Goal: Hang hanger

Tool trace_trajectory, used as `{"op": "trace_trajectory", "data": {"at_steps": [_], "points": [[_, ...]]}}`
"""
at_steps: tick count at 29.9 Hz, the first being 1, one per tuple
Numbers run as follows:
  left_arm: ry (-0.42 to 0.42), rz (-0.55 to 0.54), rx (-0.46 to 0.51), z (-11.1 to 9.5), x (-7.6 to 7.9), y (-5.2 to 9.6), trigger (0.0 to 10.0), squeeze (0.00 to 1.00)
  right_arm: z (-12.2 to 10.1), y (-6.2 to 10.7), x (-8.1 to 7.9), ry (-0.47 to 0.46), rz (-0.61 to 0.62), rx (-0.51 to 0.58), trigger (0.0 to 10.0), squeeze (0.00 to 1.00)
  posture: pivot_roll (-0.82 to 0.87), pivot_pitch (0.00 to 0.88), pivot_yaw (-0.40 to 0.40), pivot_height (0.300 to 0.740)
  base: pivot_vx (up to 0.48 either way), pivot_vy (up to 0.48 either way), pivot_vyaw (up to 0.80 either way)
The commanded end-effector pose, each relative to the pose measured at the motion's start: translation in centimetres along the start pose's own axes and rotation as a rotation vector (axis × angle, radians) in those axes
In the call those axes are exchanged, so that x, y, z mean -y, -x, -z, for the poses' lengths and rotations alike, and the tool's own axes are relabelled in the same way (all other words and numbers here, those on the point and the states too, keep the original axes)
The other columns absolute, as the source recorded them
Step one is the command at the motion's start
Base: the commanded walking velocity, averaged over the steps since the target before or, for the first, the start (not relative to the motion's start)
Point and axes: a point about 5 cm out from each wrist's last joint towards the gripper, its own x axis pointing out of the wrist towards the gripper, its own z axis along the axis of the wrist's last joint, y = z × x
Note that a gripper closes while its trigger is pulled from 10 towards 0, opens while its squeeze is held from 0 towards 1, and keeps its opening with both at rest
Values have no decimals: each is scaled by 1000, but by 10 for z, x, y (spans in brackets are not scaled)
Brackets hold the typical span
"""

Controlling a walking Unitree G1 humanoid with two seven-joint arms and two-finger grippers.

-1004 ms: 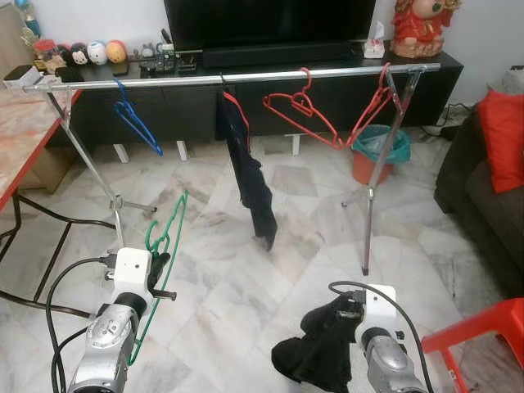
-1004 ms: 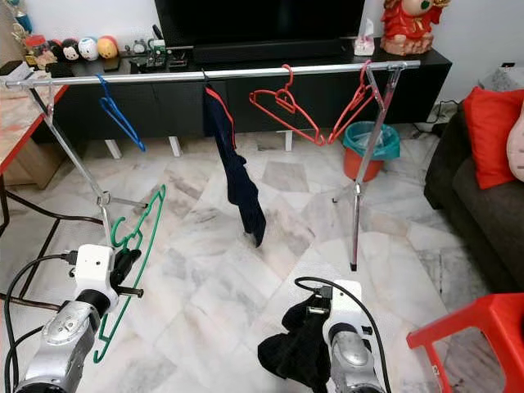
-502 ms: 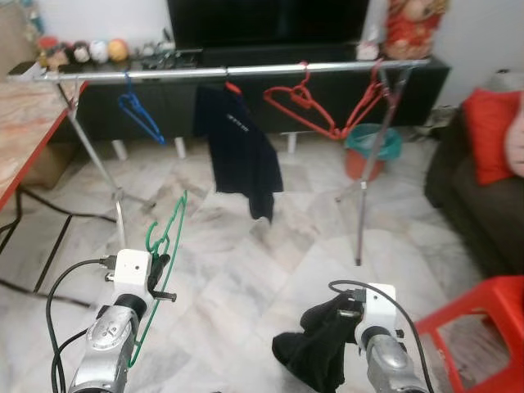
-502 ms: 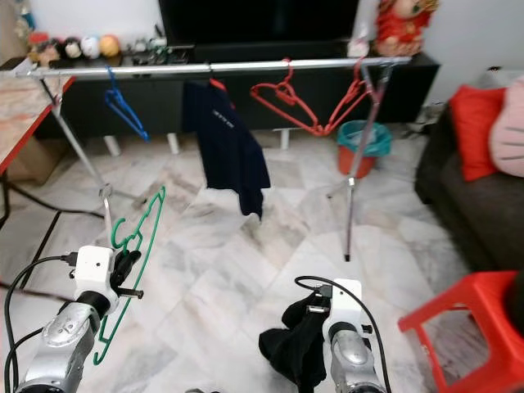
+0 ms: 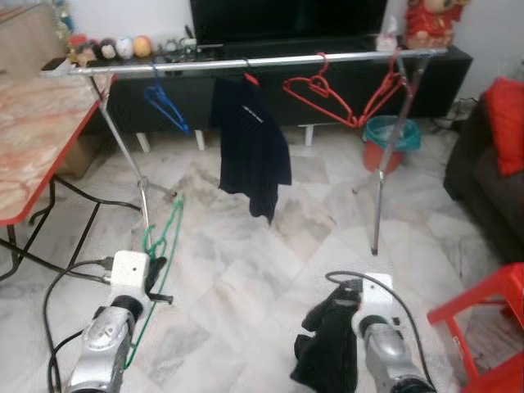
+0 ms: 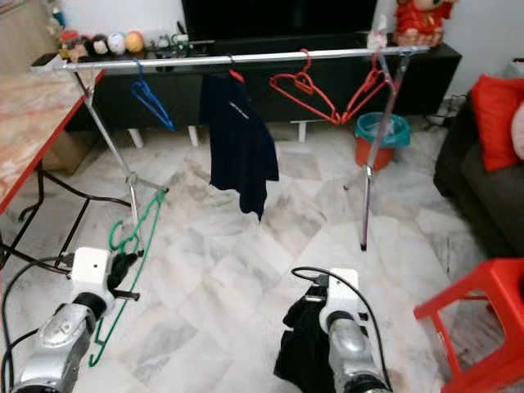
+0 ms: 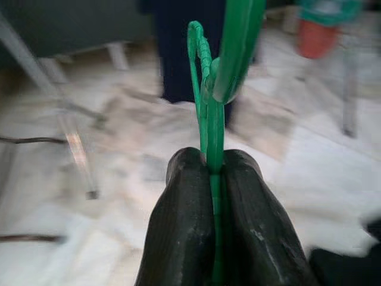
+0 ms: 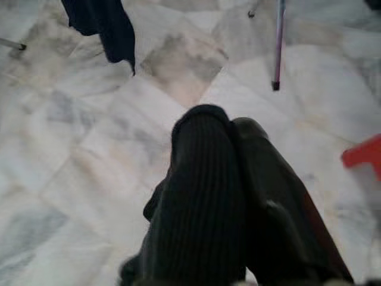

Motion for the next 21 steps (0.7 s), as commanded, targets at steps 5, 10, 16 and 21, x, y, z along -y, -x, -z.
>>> {"op": "trace_trajectory", "data": {"at_steps": [5,10,16,21], "points": [[-75,348,-137,-2,9,7,10000,0,-45,-18,-6,122,-21,53,10000,0,-43,0,35,740,0,0,0],[-120,501,-189,-10,8,14,10000,0,-65,-25,-5,307,-54,39,10000,0,-42,0,28,740,0,0,0],[-137,669,-213,-22,14,20,10000,0,-83,-30,-12,433,-115,41,10000,0,-43,0,22,740,0,0,0],[-146,789,-204,-33,25,22,10000,0,-88,-31,-20,433,-149,25,10000,0,-41,0,18,740,0,0,0]]}}
